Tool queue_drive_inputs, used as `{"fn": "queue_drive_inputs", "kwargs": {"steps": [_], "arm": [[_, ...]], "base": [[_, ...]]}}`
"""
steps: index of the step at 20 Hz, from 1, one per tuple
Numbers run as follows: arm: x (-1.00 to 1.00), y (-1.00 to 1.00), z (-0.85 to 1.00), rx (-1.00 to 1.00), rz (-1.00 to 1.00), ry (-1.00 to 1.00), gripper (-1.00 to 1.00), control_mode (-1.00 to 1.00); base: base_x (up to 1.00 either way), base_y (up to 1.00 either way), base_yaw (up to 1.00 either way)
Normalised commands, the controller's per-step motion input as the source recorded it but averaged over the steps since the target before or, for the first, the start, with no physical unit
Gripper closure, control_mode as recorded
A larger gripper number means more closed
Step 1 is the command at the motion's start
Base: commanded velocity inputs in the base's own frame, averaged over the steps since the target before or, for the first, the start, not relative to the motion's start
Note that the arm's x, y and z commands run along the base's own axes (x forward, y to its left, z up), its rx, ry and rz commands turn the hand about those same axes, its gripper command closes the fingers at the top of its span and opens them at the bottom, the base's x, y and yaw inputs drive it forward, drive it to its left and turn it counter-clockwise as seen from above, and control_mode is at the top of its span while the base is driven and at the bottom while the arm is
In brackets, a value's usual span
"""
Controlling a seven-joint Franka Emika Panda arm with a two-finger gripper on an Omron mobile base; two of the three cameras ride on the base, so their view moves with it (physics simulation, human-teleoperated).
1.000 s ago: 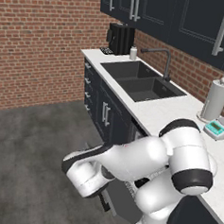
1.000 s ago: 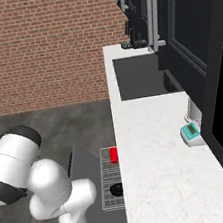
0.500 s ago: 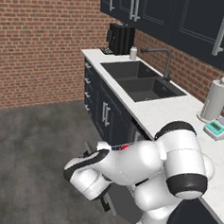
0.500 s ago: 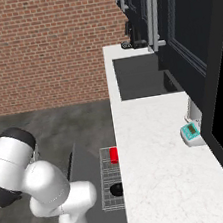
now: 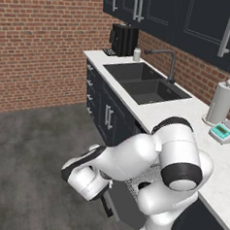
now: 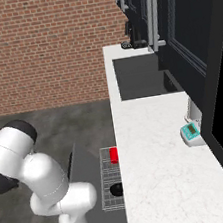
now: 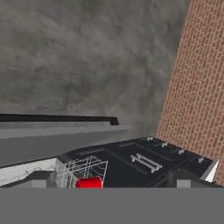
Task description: Pick up the cup and bowl from the counter, place them in the dishwasher, and close the dishwasher door.
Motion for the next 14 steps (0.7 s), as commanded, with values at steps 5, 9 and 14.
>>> {"fn": "queue_drive_inputs", "kwargs": {"steps": [5, 9, 14], "arm": [[0.00, 1.00, -0.07, -0.49, 0.00, -0.17, -1.00, -1.00], [0.00, 1.00, -0.28, -0.52, 0.00, -0.13, -1.00, -1.00], [0.00, 1.00, -0.56, -0.53, 0.00, -0.04, -1.00, -1.00]], "base": [[0.00, 0.00, 0.00], [0.00, 0.00, 0.00], [0.00, 0.00, 0.00]]}}
